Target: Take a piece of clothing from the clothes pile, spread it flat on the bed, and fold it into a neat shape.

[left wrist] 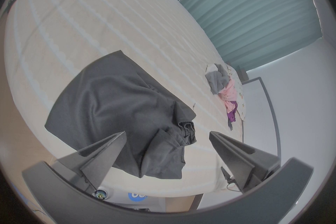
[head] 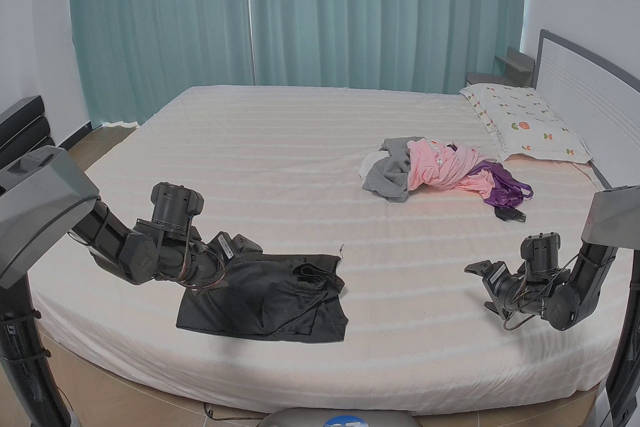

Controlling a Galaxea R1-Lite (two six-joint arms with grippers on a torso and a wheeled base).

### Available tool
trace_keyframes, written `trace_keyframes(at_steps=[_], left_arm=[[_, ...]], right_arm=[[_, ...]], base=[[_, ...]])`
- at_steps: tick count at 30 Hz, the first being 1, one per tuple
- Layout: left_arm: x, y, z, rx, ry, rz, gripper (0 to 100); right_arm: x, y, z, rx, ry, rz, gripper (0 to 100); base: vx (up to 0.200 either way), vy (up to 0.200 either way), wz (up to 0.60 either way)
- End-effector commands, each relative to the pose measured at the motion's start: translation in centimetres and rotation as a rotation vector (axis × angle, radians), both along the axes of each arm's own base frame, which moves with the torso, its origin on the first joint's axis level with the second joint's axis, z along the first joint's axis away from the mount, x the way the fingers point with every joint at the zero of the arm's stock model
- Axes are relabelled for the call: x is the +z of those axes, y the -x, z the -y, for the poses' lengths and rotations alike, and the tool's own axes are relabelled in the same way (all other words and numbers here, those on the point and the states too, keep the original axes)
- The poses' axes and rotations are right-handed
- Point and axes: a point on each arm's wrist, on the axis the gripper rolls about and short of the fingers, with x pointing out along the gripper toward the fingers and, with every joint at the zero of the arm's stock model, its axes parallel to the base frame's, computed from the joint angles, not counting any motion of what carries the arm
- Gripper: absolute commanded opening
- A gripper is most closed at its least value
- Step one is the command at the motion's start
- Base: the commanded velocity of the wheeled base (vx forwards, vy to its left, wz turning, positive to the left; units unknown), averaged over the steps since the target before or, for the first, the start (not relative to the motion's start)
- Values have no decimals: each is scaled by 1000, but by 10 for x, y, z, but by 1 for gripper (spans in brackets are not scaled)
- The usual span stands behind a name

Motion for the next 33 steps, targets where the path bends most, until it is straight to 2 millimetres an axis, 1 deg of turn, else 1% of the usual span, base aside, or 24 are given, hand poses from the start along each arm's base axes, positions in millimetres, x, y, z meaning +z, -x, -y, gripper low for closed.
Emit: trace_keyframes(at_steps=[1, 11, 14, 17, 19, 20, 21, 22, 23, 24, 26, 27, 28, 29, 33], left_arm=[[-6, 1, -13, 15, 24, -17, 100], [-17, 2, -17, 24, 18, -43, 100], [-16, 1, -20, 27, 23, -42, 100], [-15, 0, -24, 27, 37, -46, 100], [-16, 0, -26, 32, 41, -48, 100], [-16, 0, -26, 32, 41, -48, 100], [-16, 0, -27, 34, 42, -50, 100], [-17, 0, -27, 34, 42, -51, 100], [-17, 0, -27, 34, 42, -51, 100], [-17, 1, -27, 34, 41, -53, 100], [-18, 2, -27, 34, 40, -60, 100], [-18, 2, -27, 34, 40, -59, 100], [-19, 3, -27, 32, 39, -65, 100], [-20, 3, -27, 32, 39, -67, 100], [-21, 3, -26, 31, 38, -70, 100]], right_arm=[[-1, 0, 0, -1, 0, -2, 100], [0, 0, -1, 5, 1, 3, 100], [1, 0, -2, 10, 2, 4, 100], [3, 1, -9, 27, 7, 13, 100], [10, 2, -14, 44, 7, 35, 100], [10, 2, -14, 44, 7, 35, 100], [21, 5, -21, 66, 3, 64, 100], [25, 7, -26, 86, 3, 72, 100], [25, 7, -26, 86, 3, 72, 100], [29, 10, -39, 130, 2, 85, 100], [30, 12, -51, 168, 7, 88, 100], [30, 12, -52, 171, 7, 88, 100], [27, 16, -64, 220, 25, 69, 100], [26, 17, -70, 246, 38, 65, 100], [26, 13, -87, 295, 121, 61, 100]], base=[[0, 200, 0], [0, 200, 0], [0, 200, 0], [0, 200, 0], [0, 200, 0], [0, 200, 0], [0, 200, 0], [0, 200, 0], [0, 200, 0], [0, 200, 0], [0, 200, 0], [0, 200, 0], [0, 200, 0], [0, 200, 0], [0, 200, 0]])
